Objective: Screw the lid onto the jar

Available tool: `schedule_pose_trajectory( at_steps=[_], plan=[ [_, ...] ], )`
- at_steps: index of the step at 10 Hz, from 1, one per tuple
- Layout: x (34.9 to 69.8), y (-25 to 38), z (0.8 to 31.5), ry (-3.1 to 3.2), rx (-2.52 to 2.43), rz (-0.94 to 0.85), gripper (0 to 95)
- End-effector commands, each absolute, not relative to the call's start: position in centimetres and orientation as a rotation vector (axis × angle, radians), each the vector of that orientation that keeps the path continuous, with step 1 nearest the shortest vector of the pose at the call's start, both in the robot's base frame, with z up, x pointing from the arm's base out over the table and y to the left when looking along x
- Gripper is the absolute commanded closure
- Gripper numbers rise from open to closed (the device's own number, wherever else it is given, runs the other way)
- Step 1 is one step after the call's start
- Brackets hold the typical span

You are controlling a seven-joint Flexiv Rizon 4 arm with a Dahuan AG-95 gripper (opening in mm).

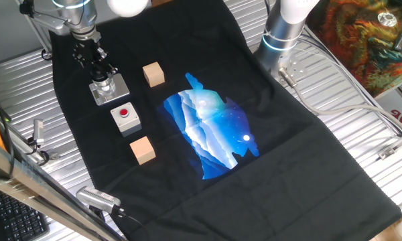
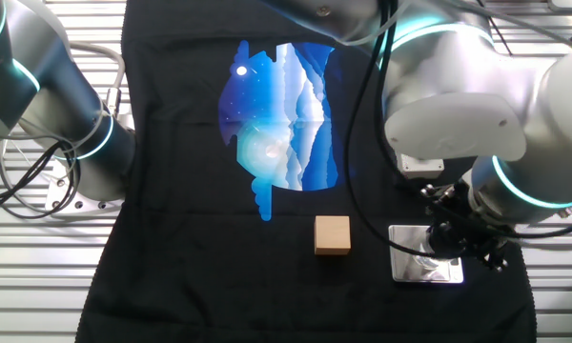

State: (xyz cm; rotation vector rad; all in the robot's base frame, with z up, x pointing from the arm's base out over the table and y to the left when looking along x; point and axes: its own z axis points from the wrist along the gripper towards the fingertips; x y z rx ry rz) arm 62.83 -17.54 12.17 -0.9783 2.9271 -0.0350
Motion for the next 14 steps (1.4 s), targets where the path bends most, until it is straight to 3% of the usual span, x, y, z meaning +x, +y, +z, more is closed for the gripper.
schedule_pose_trajectory(
  at_steps=[1,14],
  plan=[
    [62.8,-17.5,12.2,2.928,-0.965,-0.044,0.0],
    [62.6,-17.1,13.2,2.971,-0.886,-0.078,0.0]
  ],
)
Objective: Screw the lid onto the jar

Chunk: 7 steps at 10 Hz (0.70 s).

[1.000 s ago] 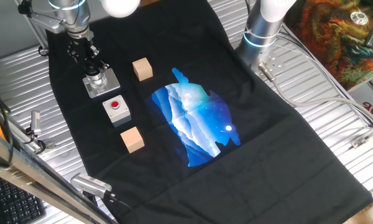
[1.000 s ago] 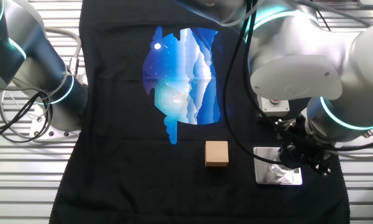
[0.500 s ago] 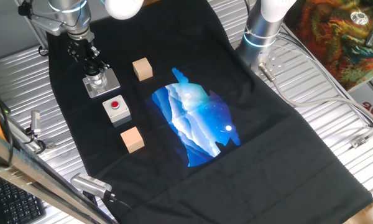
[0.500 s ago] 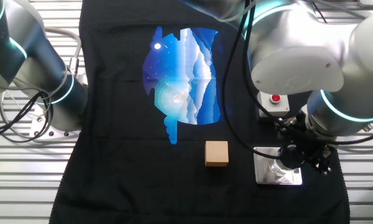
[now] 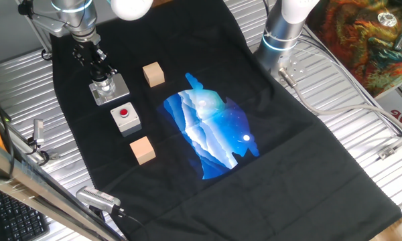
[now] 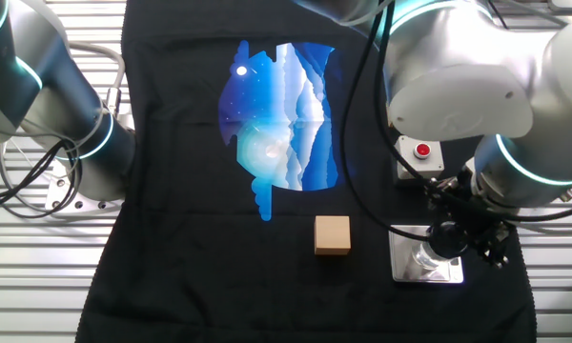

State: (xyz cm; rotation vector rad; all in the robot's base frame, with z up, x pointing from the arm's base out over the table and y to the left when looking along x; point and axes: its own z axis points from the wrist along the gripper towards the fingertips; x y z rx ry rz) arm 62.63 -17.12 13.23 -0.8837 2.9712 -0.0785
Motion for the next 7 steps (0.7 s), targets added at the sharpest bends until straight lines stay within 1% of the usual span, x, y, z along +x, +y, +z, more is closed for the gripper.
schedule_pose_trajectory(
  at_steps=[1,7],
  plan=[
    [62.5,-17.0,13.5,2.974,-0.879,-0.077,0.0],
    [62.0,-16.2,14.9,2.991,-0.838,-0.082,0.0]
  ],
)
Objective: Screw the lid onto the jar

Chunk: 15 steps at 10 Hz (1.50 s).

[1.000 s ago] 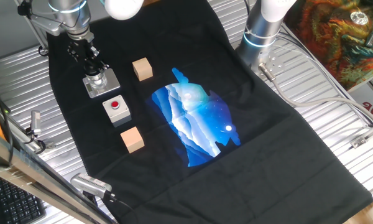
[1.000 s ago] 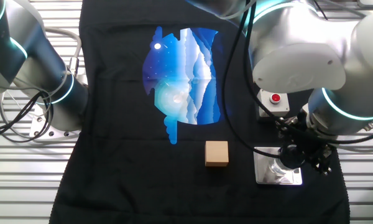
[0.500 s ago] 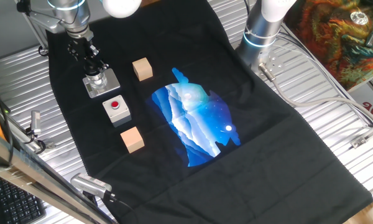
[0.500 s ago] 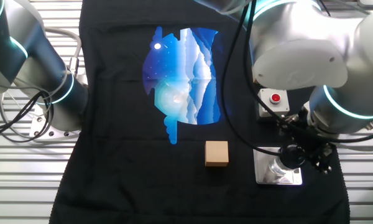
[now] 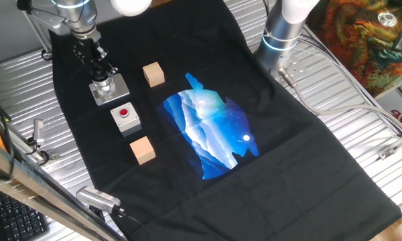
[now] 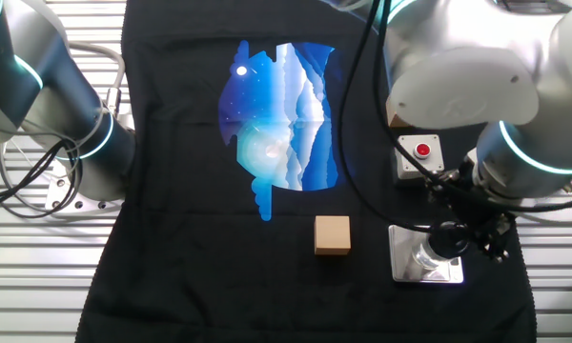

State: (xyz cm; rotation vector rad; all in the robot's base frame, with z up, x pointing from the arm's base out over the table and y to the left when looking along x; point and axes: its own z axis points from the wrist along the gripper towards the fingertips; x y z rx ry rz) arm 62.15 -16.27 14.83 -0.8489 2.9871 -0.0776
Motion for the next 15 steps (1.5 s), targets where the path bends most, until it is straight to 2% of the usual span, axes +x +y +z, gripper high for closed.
schedule_pose_trajectory(
  at_steps=[1,9,13,15],
  plan=[
    [61.8,-16.0,15.3,2.997,-0.817,-0.084,0.0],
    [60.4,-14.3,17.0,3.032,-0.708,-0.146,0.0],
    [59.6,-13.5,17.5,3.061,-0.608,-0.142,0.0],
    [59.6,-13.4,17.5,3.093,-0.432,-0.084,0.0]
  ],
)
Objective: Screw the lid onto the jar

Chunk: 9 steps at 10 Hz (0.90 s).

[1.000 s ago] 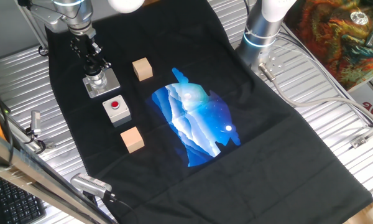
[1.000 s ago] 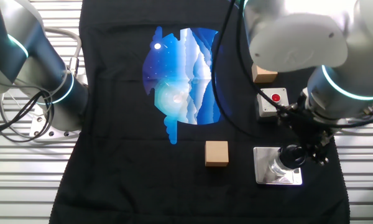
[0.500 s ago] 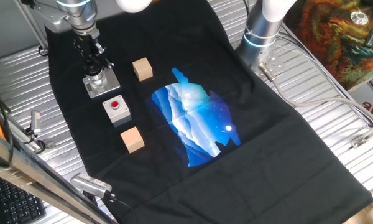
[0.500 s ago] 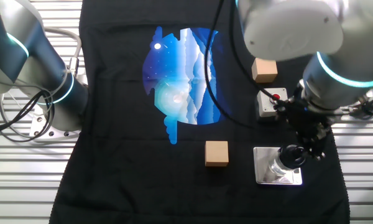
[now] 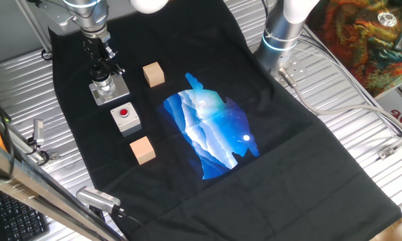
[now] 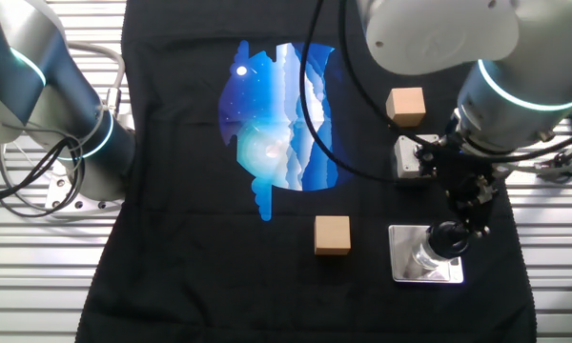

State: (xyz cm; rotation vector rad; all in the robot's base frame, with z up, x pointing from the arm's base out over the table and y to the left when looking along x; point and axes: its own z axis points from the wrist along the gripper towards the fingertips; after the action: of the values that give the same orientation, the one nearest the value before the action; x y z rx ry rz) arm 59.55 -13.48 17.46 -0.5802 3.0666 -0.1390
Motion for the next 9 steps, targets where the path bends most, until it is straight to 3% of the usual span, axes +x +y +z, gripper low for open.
schedule_pose_trajectory(
  at_steps=[1,8,9],
  plan=[
    [59.62,-13.41,17.49,3.098,-0.384,-0.053,0.0],
    [59.60,-13.40,17.50,3.101,-0.348,-0.035,0.0],
    [59.58,-13.39,17.51,3.097,-0.342,-0.033,19.0]
  ],
)
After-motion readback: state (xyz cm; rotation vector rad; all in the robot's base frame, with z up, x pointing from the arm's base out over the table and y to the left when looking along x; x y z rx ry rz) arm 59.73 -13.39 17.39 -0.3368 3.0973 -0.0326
